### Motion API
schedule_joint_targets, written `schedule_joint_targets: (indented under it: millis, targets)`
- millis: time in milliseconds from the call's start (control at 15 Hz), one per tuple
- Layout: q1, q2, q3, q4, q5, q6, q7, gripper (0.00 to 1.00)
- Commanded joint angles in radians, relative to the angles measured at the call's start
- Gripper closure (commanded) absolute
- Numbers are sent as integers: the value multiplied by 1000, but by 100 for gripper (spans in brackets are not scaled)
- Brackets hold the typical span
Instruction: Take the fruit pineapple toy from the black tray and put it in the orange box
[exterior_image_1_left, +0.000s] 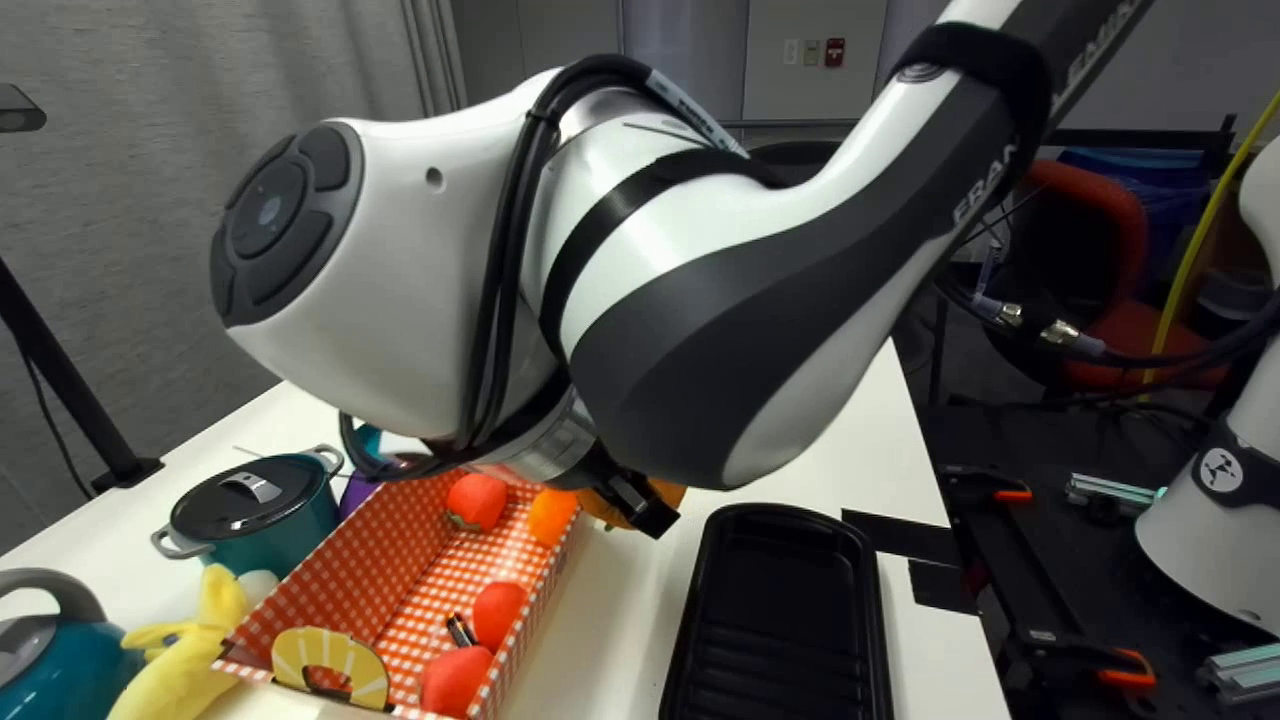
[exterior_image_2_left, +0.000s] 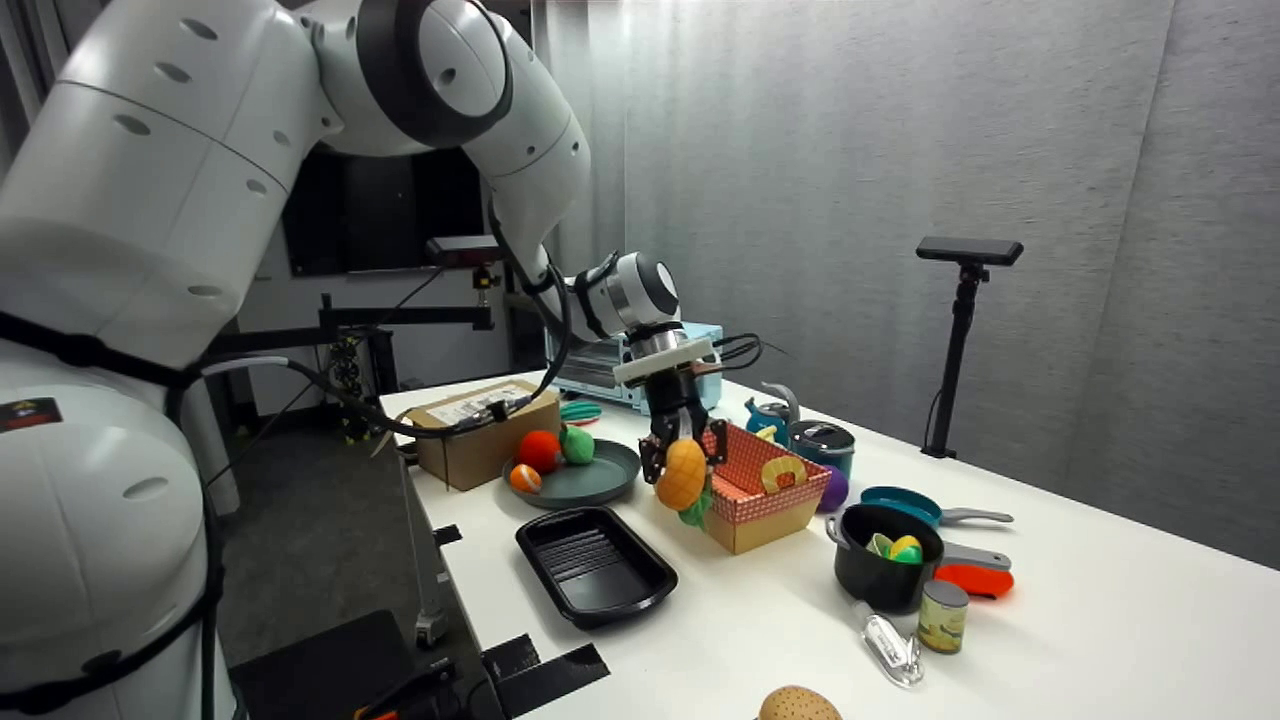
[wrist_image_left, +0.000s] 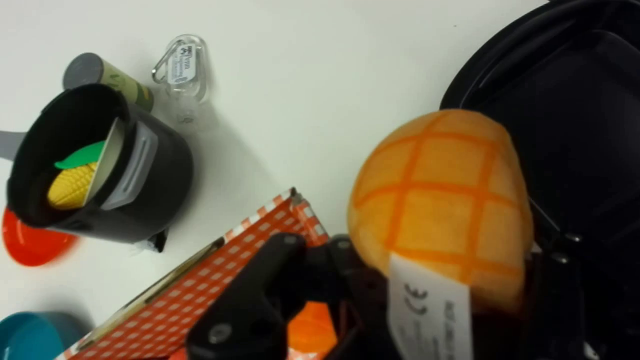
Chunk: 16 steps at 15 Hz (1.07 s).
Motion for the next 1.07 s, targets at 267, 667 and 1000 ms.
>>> schedule_joint_targets:
  millis: [267,667,1000]
  targets:
    - [58,36,14,129,-277,27,58,100]
    - [35,51,25,178,-331,77,79,100]
    - [-39,25,15,139,-289,152,57,68]
